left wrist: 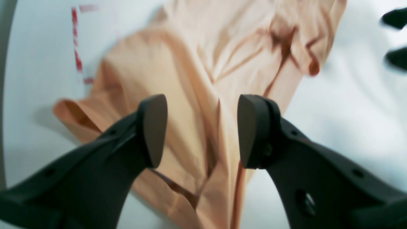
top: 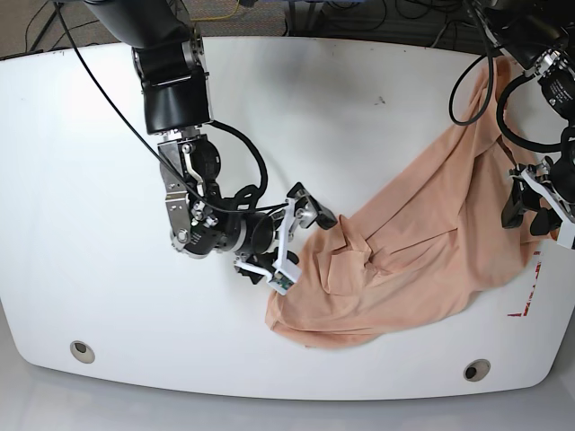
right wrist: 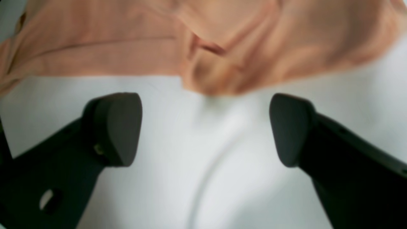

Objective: Layout the t-shirt on the table in an organized manner, then fold the t-shirt properly
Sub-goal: 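Move the right gripper to the shirt's middle and grasp the fabric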

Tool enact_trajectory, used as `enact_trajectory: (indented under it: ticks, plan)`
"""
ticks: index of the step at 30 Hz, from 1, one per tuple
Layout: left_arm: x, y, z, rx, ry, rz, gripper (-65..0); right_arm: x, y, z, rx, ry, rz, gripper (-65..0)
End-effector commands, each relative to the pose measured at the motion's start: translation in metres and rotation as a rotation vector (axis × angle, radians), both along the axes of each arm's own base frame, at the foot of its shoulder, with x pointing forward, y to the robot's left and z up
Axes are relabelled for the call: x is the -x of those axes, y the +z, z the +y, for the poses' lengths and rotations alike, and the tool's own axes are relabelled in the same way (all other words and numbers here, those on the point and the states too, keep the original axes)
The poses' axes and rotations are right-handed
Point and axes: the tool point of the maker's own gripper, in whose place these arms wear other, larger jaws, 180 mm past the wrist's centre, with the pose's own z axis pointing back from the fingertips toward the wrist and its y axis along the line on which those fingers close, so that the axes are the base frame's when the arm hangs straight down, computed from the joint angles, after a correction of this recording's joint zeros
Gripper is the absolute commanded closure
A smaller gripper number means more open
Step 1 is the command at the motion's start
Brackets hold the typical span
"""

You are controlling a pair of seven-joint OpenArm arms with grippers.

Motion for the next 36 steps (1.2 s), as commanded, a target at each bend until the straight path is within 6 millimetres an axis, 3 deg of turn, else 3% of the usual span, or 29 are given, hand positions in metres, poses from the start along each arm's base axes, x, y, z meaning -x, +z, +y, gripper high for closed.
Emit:
enact_trajectory:
  ticks: [1,8,21,25,36]
  plan:
    - [-0.004,0.013,0.006,-0.028,0.007,-0.039,-33.2,-0.012,0.014,0.006,0.025,0.018,-0.090,-59.9]
    - [-0.001,0.011,0.018,-0.055,0.049,-0.027,-33.2,-0.011,0.003,0.034,0.106,0.071,-0.178,-59.9]
    - [0.011,0.006,0.031,-0.049,0.096,-0.013,-33.2,-0.002,-0.055,0.063,0.007,0.060,-0.098,-59.9]
    - [0.015,0.000,0.030,-0.050,0.092,0.005,-33.2,0.001,-0.070,0.064,-0.032,0.040,-0.063,-59.9]
    - [0.024,-0.011,0.029,-0.049,0.090,0.042,-33.2,-0.026,-0.070,0.039,-0.028,-0.074,-0.105,-59.9]
